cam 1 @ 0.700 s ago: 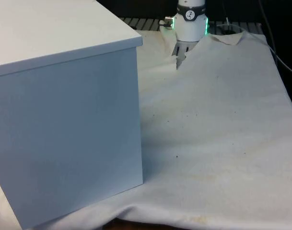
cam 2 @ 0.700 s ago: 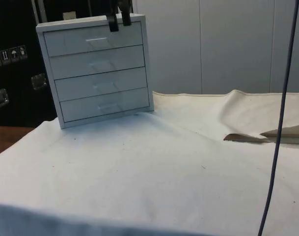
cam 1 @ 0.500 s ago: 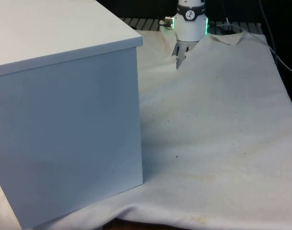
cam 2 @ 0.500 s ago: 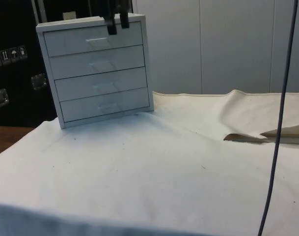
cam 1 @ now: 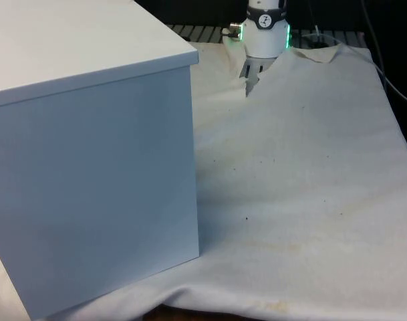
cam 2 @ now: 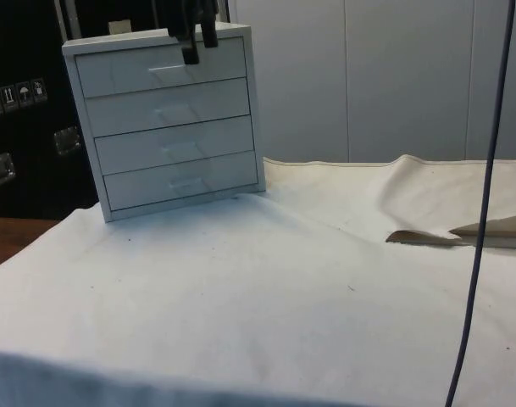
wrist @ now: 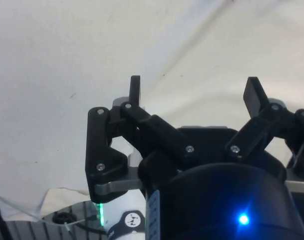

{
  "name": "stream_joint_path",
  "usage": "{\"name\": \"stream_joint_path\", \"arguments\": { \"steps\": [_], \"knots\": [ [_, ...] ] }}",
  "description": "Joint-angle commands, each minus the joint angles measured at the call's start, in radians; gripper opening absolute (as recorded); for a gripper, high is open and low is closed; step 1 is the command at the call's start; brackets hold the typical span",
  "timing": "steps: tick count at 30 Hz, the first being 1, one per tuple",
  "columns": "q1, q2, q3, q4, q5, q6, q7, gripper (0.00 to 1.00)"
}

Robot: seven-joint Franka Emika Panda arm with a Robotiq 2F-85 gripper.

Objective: Open the drawer, then close it.

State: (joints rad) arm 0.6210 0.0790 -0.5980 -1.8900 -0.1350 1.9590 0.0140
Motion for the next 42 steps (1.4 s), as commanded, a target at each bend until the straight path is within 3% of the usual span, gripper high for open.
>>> {"name": "stream_joint_path", "arguments": {
  "steps": [1,14,18,42],
  "knots": [
    [0.002,-0.003,0.000,-0.005,-0.023,0.012,0.008,1.00],
    [0.001,0.005,0.006,-0.007,-0.096,0.027,-0.002,1.00],
    [0.002,0.001,0.007,-0.020,-0.121,0.062,-0.009,1.00],
    [0.004,0.005,0.019,-0.028,-0.126,0.123,-0.138,1.00]
  ]
}}
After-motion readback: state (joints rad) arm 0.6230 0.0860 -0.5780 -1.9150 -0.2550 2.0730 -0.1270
